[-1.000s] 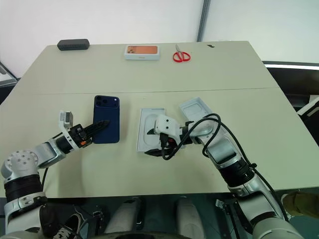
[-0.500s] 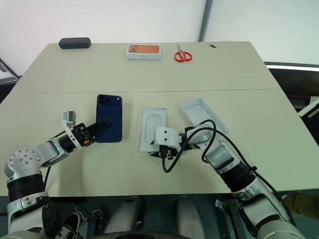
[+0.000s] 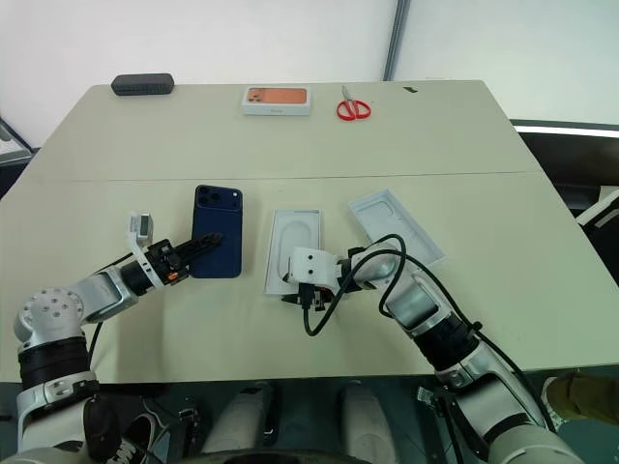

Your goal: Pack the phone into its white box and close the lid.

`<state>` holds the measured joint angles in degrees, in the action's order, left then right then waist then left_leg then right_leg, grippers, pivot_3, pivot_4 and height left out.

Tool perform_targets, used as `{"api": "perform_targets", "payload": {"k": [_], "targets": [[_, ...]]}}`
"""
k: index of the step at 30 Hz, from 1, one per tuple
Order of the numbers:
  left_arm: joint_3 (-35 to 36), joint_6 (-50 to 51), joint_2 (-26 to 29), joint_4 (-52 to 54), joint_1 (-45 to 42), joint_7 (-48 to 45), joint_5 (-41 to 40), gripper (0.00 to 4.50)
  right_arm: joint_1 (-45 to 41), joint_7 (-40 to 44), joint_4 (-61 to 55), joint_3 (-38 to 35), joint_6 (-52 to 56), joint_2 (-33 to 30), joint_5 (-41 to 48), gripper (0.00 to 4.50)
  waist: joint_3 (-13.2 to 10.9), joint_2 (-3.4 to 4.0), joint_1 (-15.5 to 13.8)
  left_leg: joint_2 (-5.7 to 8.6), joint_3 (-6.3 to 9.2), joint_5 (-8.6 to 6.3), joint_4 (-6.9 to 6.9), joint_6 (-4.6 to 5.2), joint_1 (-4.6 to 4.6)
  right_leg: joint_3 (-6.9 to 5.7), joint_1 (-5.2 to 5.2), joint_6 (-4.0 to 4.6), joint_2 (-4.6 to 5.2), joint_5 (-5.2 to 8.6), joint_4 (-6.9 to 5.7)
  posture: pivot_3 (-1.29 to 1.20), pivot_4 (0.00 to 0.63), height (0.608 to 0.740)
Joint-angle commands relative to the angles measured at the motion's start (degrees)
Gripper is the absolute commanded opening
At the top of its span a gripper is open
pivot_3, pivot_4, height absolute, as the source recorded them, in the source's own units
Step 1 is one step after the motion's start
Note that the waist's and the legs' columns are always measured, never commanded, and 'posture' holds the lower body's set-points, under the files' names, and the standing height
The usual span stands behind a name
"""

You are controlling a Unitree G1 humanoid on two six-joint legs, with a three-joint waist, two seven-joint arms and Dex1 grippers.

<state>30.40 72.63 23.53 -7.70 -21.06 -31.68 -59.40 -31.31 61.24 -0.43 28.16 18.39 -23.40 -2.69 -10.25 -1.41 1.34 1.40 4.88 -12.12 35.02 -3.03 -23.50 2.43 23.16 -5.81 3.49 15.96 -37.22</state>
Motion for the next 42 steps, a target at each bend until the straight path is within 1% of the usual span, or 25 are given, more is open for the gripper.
{"api": "perform_targets", "payload": {"k": [1,6,10,12,13,15,18,19,22,24,27,29,32,34,35,38,42], "targets": [[1.0,-0.9,0.0,2.4,-1.6,0.2,-2.8,0.00,-1.5,-0.8,1.2,1.7,0.0,2.9,-0.3,1.94,0.0,0.00,0.0,0.00,0.01,0.00,0.00,-0.01,0.00,0.00,0.01,0.00,-0.01,0.00,0.00,0.00,0.150,0.740],[0.7,0.1,-0.8,3.1,-2.0,1.7,-4.4,0.00,-2.9,-2.0,4.5,2.8,-1.8,4.8,-2.3,1.94,0.0,-0.01,-0.3,0.06,0.00,0.01,0.02,-0.02,0.00,0.00,-0.01,0.00,0.00,0.00,0.00,0.00,0.150,0.740],[0.5,0.2,-1.2,4.0,-1.8,2.6,-5.5,0.00,-3.3,-2.9,4.7,1.9,-2.6,4.4,-2.7,1.94,0.0,-0.01,-0.3,0.06,0.01,0.01,0.02,-0.02,0.00,-0.01,-0.03,0.00,0.01,0.00,0.00,0.00,0.150,0.740],[0.4,0.2,-1.4,4.3,-1.6,2.9,-5.9,0.00,-3.0,-1.4,2.6,-0.1,0.3,4.3,0.6,1.94,0.0,-0.01,-0.2,0.06,0.01,0.01,0.01,-0.02,0.00,-0.01,-0.02,0.00,0.00,0.00,0.00,0.00,0.150,0.740],[0.2,0.1,-1.4,4.4,-1.4,3.0,-5.9,0.00,-3.0,-1.3,1.8,-1.2,1.6,4.6,2.1,2.17,0.0,-0.01,-0.3,0.06,0.01,0.01,0.01,-0.02,0.00,-0.01,-0.02,0.00,0.00,0.00,0.00,0.00,0.150,0.740],[0.0,0.2,-1.4,4.3,-1.4,3.3,-6.2,0.00,-3.2,-1.9,0.8,-2.0,2.5,4.9,2.9,2.79,0.0,-0.02,-0.3,0.06,0.01,0.01,0.02,-0.02,0.00,-0.01,-0.02,0.00,0.00,0.00,0.00,0.00,0.150,0.740],[-0.2,-0.1,-1.4,4.0,-1.6,3.4,-6.4,0.00,-3.3,-1.4,-2.1,-3.1,5.7,4.9,5.0,4.32,0.0,-0.02,-0.3,0.06,0.01,0.01,0.01,-0.02,0.00,-0.01,-0.02,-0.01,0.00,0.00,0.00,0.00,0.150,0.740],[-0.1,-0.1,-1.4,3.8,-1.8,3.5,-6.5,0.00,-3.4,-1.0,-3.0,-3.4,7.3,4.8,5.8,4.42,0.0,-0.02,-0.2,0.06,0.01,0.01,0.01,-0.02,0.00,-0.01,-0.01,0.00,0.00,0.00,0.00,0.00,0.150,0.740],[-0.4,0.1,-1.6,3.7,-2.0,3.8,-6.9,0.00,-3.3,-0.5,-5.6,-4.4,9.1,3.5,7.2,4.42,0.0,-0.02,-0.3,0.05,0.02,0.01,0.01,-0.02,-0.01,-0.01,-0.01,0.00,0.01,0.00,0.00,0.00,0.150,0.740],[-0.5,0.6,-2.5,4.3,-2.2,5.0,-8.0,0.00,-3.0,-0.3,-6.6,-6.2,9.4,1.3,8.0,4.42,0.0,-0.01,-0.4,0.06,0.01,0.01,0.01,-0.02,-0.01,-0.01,-0.01,0.00,0.01,0.00,0.00,0.00,0.150,0.740],[0.8,2.9,-5.1,5.0,-2.2,8.7,-12.7,0.00,-2.2,-0.1,-6.0,-9.5,8.8,-2.0,9.4,4.42,0.0,-0.04,-0.7,0.13,0.03,0.01,0.05,-0.01,-0.01,-0.04,-0.08,-0.01,0.06,0.00,0.04,0.00,0.150,0.740],[-1.5,3.0,-5.2,7.6,-0.6,9.2,-11.6,0.00,-1.3,0.0,-5.2,-12.2,8.3,-3.8,10.9,4.42,-0.1,-0.09,-0.6,0.16,0.02,0.00,0.08,0.00,-0.03,-0.03,-0.09,-0.01,0.09,0.00,0.06,0.00,0.150,0.740],[-2.4,3.8,-7.0,8.2,0.3,12.2,-13.0,0.00,1.0,0.2,-4.0,-17.8,3.2,-5.6,13.8,4.42,-0.1,-0.09,-0.5,0.14,0.01,0.00,0.03,0.01,-0.03,-0.01,-0.07,-0.01,0.08,0.00,0.06,0.00,0.150,0.740],[-3.5,3.6,-8.2,9.2,1.0,13.5,-13.2,0.00,2.2,0.2,-3.7,-19.9,-0.2,-6.1,14.9,4.42,-0.1,-0.09,-0.3,0.09,0.01,0.00,0.04,0.01,-0.03,-0.02,-0.06,-0.01,0.06,0.00,0.04,0.00,0.150,0.740],[-4.4,3.0,-9.7,9.9,1.3,14.6,-13.0,0.00,3.3,0.1,-3.4,-20.8,-2.5,-6.7,14.8,4.42,-0.1,-0.08,-0.3,0.07,0.00,0.00,0.04,0.01,-0.03,-0.01,-0.05,-0.01,0.06,0.00,0.02,0.00,0.150,0.740],[-5.8,1.6,-12.4,10.8,1.7,17.3,-12.5,0.00,5.3,0.5,-3.3,-21.3,-4.9,-8.1,14.5,4.42,-0.1,-0.08,-0.5,0.08,-0.01,0.00,0.07,0.01,-0.02,-0.02,-0.08,-0.01,-0.01,0.00,0.01,0.00,0.150,0.740],[-7.2,0.0,-13.5,11.2,2.6,18.9,-11.7,0.00,5.7,-0.2,-3.0,-20.8,-5.8,-8.7,13.5,4.42,-0.1,-0.08,-0.4,0.09,-0.02,0.00,0.09,0.01,-0.02,0.01,-0.07,-0.01,-0.02,0.00,-0.01,0.00,0.150,0.740]]}}
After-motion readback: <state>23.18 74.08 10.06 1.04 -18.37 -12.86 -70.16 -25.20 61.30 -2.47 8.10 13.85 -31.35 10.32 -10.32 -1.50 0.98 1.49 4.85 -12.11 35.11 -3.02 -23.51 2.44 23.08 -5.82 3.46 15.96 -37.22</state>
